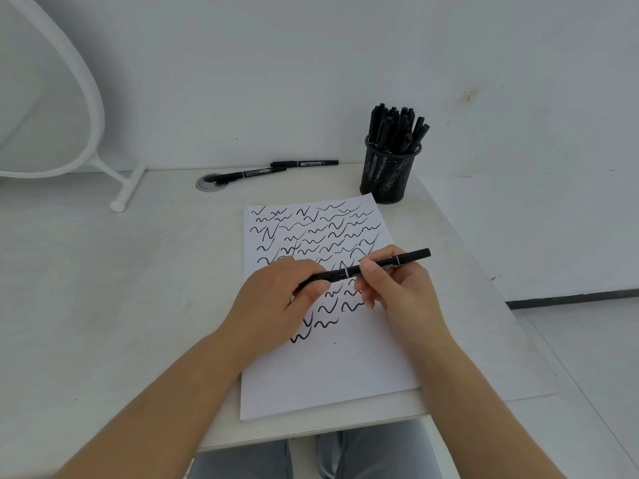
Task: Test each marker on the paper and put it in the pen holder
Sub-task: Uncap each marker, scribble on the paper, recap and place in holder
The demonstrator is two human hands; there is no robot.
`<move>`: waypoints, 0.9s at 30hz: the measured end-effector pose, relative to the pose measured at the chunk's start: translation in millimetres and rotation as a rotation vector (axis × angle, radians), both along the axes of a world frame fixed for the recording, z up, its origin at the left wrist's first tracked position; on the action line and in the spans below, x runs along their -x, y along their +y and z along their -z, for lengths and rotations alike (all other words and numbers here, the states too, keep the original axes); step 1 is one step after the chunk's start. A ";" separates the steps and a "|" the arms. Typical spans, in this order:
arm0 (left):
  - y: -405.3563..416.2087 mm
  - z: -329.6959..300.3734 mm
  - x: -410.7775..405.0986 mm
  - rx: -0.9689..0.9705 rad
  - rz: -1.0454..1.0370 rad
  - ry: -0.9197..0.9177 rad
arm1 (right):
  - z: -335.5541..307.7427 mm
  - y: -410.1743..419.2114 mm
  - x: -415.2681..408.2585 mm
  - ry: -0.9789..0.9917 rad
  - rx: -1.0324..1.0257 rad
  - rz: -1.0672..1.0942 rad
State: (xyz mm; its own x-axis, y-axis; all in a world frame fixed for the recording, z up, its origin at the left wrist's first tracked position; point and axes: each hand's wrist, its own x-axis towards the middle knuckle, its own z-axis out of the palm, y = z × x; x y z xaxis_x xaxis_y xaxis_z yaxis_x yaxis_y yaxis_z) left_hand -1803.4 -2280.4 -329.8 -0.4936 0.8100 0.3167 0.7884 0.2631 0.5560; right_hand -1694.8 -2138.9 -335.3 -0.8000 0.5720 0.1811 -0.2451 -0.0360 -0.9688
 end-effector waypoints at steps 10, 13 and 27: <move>1.1 -2.2 0.0 -0.005 0.011 -0.070 | -1.3 -1.3 -0.6 0.005 0.024 -0.065; 0.8 -1.4 1.3 -0.025 0.024 -0.134 | -3.1 -3.1 -1.7 -0.010 -0.003 -0.076; 0.2 -2.2 9.6 -0.151 -0.111 -0.197 | -6.9 -2.3 4.9 -0.149 -0.148 0.411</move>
